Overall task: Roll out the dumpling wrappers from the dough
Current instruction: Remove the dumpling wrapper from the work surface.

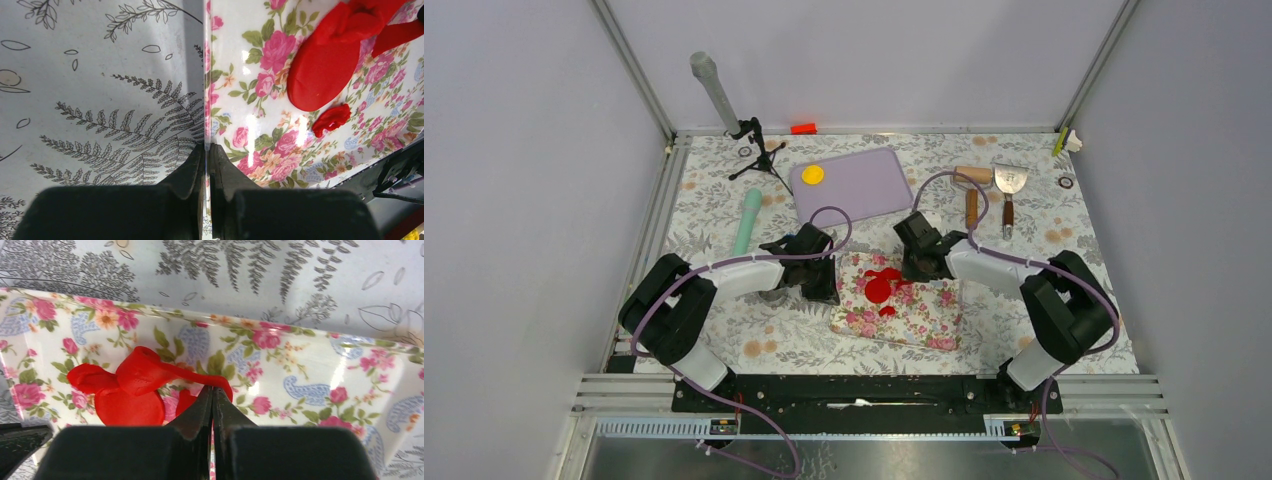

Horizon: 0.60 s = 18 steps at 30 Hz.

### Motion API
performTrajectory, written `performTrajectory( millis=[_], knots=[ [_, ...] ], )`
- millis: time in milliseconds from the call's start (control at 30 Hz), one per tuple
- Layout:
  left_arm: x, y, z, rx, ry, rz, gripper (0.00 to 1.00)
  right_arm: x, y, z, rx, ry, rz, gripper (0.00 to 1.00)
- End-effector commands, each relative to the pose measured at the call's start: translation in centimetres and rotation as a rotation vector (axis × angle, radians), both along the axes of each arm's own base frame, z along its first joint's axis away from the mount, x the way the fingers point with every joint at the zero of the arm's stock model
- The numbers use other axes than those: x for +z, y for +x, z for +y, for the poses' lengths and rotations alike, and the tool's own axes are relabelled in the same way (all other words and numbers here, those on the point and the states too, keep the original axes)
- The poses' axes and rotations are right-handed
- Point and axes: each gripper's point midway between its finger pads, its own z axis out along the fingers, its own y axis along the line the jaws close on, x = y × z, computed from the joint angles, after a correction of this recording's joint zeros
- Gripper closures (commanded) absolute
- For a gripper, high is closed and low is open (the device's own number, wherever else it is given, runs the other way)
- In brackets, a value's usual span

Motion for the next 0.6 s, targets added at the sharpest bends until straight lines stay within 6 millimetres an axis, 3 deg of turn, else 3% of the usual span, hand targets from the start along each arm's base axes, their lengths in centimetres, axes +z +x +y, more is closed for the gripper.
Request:
performTrajectory(
  millis=[0,300,567],
  knots=[
    [-1.0,-0.9,0.3,-0.021,0.026,0.033,0.99,0.7,-0.3,-2.6,-0.035,-0.071,-0.034,1.00],
    [-1.1,-1.0,0.3,-0.025,0.030,0.033,0.99,1.1,-1.7,-5.2,-0.102,-0.065,-0.043,1.00],
    [-1.1,-1.0,0.1,-0.032,0.028,0.033,0.99,3.2,-1.3,-5.9,-0.137,-0.036,-0.093,1.00]
  ],
)
